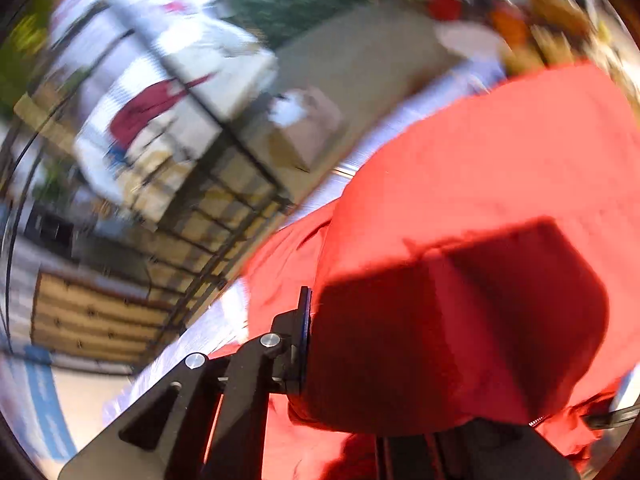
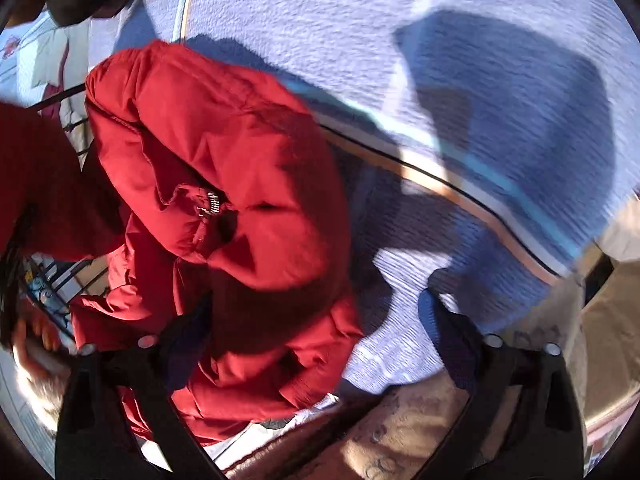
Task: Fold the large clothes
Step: 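Grasp the red jacket with both grippers and lift it off the bed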
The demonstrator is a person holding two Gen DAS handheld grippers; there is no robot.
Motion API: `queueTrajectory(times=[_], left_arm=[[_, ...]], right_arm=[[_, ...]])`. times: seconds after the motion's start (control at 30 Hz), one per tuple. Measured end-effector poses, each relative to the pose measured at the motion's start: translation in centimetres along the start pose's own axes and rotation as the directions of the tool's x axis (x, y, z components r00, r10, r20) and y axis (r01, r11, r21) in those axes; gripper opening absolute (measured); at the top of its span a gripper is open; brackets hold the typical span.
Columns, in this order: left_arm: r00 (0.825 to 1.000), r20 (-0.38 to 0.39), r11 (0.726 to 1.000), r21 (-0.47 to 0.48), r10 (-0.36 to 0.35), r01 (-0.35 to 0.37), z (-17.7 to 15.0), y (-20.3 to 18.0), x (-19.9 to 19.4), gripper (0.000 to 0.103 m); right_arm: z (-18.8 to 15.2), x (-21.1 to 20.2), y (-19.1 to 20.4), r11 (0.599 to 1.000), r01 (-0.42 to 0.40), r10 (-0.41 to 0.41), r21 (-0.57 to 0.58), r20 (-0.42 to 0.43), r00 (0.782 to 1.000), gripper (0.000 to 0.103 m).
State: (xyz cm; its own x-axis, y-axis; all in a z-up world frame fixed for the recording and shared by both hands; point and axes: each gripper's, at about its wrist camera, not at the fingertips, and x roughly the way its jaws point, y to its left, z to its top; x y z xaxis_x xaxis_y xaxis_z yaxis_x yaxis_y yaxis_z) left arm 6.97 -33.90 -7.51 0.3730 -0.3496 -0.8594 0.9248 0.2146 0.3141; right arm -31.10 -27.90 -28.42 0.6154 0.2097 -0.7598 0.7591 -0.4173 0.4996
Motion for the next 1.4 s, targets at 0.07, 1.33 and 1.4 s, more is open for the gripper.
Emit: queueTrajectory(times=[0.07, 1.33, 1.4], left_arm=[[1.000, 0.024, 0.991, -0.131, 0.017, -0.013, -2.5, 4.9, -2.8, 0.007], [0.871, -0.080, 0.359, -0.890, 0.485, -0.282, -35.1, 28.8, -35.7, 0.011], [0.899, -0.227, 0.290, -0.893, 0.374, -0.345, -39.2, 30.9, -29.0, 0.026]], right_arm=[[0.1, 0.4, 1.8, 0.993, 0.037, -0.037, -0.115, 0.009, 0.999, 0.045], [-18.4, -11.8, 44.7, 0.147, 0.204, 0.251, -0.968, 0.236, 0.939, 0.089], [-15.7, -8.1, 42.1, 0.244, 0.154, 0.195, -0.957, 0.204, 0.959, 0.098]])
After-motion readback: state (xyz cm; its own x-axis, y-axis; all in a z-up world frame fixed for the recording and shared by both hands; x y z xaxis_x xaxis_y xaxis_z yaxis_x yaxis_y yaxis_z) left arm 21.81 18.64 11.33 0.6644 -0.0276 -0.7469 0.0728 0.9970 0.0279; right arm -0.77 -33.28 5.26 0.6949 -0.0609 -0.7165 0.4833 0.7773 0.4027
